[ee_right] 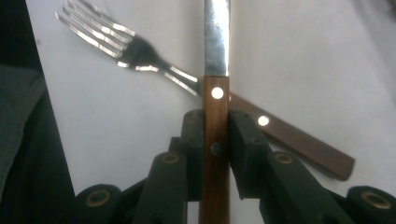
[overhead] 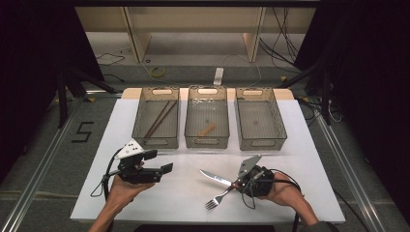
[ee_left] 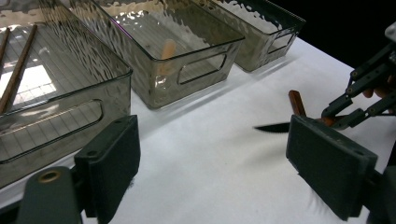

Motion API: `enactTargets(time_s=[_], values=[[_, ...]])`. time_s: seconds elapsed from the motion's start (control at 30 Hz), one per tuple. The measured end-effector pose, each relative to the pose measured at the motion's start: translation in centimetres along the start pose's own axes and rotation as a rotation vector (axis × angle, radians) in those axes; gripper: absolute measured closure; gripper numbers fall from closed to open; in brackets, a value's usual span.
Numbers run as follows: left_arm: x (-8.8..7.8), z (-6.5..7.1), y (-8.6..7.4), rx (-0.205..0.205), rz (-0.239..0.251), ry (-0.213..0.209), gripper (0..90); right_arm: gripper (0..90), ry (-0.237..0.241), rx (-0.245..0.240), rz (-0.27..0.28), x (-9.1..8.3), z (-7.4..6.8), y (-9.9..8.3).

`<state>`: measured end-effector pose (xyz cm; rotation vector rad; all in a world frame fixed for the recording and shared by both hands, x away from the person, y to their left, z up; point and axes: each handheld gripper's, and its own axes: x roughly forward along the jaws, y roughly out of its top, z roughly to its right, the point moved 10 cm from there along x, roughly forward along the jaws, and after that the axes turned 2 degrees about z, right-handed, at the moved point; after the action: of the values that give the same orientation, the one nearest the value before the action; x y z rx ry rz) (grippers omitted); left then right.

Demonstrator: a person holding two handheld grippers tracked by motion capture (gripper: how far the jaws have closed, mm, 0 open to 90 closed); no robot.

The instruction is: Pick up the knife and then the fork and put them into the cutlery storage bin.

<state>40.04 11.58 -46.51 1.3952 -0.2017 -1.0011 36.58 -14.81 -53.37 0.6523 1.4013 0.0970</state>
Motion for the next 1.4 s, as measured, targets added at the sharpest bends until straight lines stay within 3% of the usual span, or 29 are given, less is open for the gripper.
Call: enactTargets(time_s=[0.1, 0.57, 0.93, 1.4], values=[[0.0, 0.0, 0.0, 0.004, -0.001, 0.003, 17.0, 77.0, -0.021, 0.008, 0.032, -0.4, 0.8, 0.5], [-0.2, -0.3, 0.3, 0.007, 0.030, 0.019, 16.9, 77.0, -0.098, 0.132, 0.164, -3.3, 4.4, 2.6], [-0.3, -0.4, 0.5, 0.006, 0.040, 0.027, 16.9, 77.1, -0.154, 0.183, 0.211, -5.1, 7.2, 4.0], [-0.5, -0.6, 0.6, -0.003, 0.053, 0.033, 16.9, 77.0, -0.240, 0.268, 0.271, -7.0, 11.9, 5.9]])
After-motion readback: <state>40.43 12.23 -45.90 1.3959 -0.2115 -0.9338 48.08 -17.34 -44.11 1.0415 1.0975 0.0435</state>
